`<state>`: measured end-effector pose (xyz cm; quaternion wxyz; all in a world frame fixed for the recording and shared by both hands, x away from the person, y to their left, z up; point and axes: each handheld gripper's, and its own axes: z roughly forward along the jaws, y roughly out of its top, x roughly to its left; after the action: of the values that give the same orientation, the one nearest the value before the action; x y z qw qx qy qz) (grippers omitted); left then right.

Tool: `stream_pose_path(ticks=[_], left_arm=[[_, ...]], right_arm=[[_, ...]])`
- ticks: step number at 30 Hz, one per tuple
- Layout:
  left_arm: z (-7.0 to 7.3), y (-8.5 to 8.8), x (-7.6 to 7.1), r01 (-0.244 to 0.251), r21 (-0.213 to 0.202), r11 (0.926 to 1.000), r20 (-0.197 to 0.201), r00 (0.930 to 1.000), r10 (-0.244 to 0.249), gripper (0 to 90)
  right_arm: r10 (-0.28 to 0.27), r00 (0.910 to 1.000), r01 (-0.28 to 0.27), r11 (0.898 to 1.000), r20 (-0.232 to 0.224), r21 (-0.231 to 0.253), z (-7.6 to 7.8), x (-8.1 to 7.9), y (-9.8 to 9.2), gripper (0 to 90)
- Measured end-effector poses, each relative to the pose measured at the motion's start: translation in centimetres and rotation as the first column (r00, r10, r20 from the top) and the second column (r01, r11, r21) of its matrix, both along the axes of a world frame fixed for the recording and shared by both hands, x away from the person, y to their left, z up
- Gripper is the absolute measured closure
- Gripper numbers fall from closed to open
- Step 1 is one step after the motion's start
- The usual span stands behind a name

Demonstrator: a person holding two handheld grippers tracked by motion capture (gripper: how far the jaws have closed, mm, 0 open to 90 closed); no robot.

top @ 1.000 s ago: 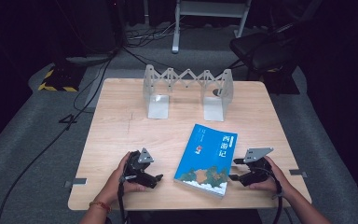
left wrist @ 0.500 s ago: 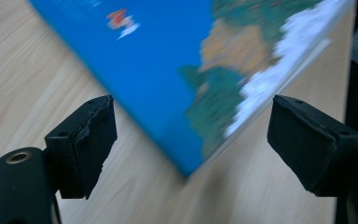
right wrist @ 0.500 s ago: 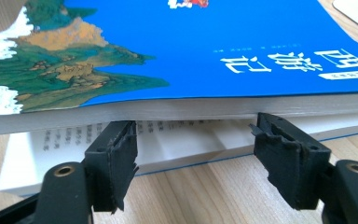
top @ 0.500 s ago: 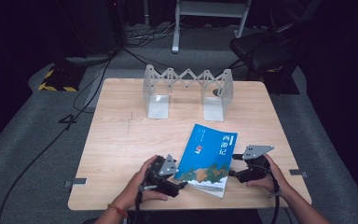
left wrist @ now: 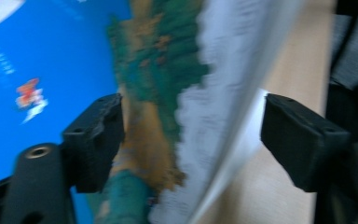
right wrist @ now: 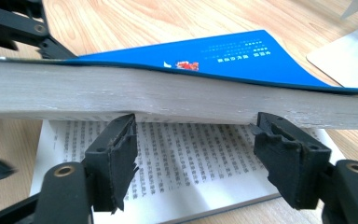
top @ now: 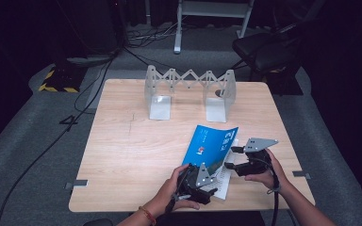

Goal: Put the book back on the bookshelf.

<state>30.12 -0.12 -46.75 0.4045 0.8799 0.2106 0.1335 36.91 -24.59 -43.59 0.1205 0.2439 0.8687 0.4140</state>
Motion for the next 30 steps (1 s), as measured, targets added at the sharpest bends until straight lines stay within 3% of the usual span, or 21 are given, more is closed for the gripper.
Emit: stream_pose_path(ticks=[3,4,6,8,9,11,12,15,18,20,23,30], left_arm=[[-0.1,0.3,0.8,-0.064,0.029,0.9975,0.011,0.9979,0.064,29.7],[-0.1,0.3,0.8,-0.064,0.029,0.9975,0.011,0.9979,0.064,34.7],[0.0,0.6,1.2,-0.05,0.013,0.9987,0.003,0.9988,0.05,34.3],[0.1,0.8,1.1,-0.032,-0.002,0.9995,0.01,0.9994,0.032,40.1],[0.2,0.9,1.0,-0.023,0.002,0.9997,0.026,0.9994,0.023,47.0],[0.3,1.1,0.5,0.013,0.013,0.9998,0.095,0.9953,-0.014,54.9],[0.3,1.1,0.5,0.013,0.013,0.9998,0.095,0.9953,-0.014,57.9],[0.5,2.1,0.7,0.012,-0.049,0.9987,0.072,0.9973,-0.008,64.3],[0.9,2.8,0.8,0.03,-0.065,0.9975,0.079,0.9966,-0.024,71.2],[1.0,3.1,0.8,0.043,-0.047,0.998,0.087,0.9954,-0.039,72.7],[1.1,4.0,1.0,0.048,-0.02,0.9986,0.086,0.9952,-0.046,75.6],[1.2,6.1,1.6,0.067,-0.014,0.9977,0.059,0.9961,-0.066,74.9]], right_arm=[[0.003,1.0,-0.003,1.0,0.003,0.006,0.2,0.1,0.1,30.5],[0.003,1.0,-0.003,1.0,0.003,0.006,0.2,0.1,0.1,30.5],[0.005,0.9999,-0.005,1.0,0.01,0.013,0.4,0.2,0.3,30.5],[0.0,0.9999,0.0,1.0,0.011,0.027,0.4,0.3,0.3,30.1],[-0.001,0.9999,0.001,0.999,0.01,0.032,0.3,0.4,0.2,29.8],[-0.004,0.9999,0.003,0.999,0.015,0.036,0.3,0.4,0.2,29.5],[-0.004,0.9999,0.003,0.999,0.015,0.036,0.3,0.4,0.2,29.5],[-0.011,0.9998,0.01,0.998,0.016,0.056,0.3,0.5,-0.1,29.1],[-0.005,1.0,0.005,0.997,0.007,0.083,0.3,0.6,-0.8,29.2],[0.005,1.0,-0.005,0.995,0.0,0.095,0.2,0.5,-1.2,30.4],[0.018,0.9998,-0.018,0.997,0.004,0.072,0.2,0.1,-1.7,31.0],[0.06,0.9977,-0.063,0.992,0.033,0.109,1.3,-0.6,-2.5,31.6]])
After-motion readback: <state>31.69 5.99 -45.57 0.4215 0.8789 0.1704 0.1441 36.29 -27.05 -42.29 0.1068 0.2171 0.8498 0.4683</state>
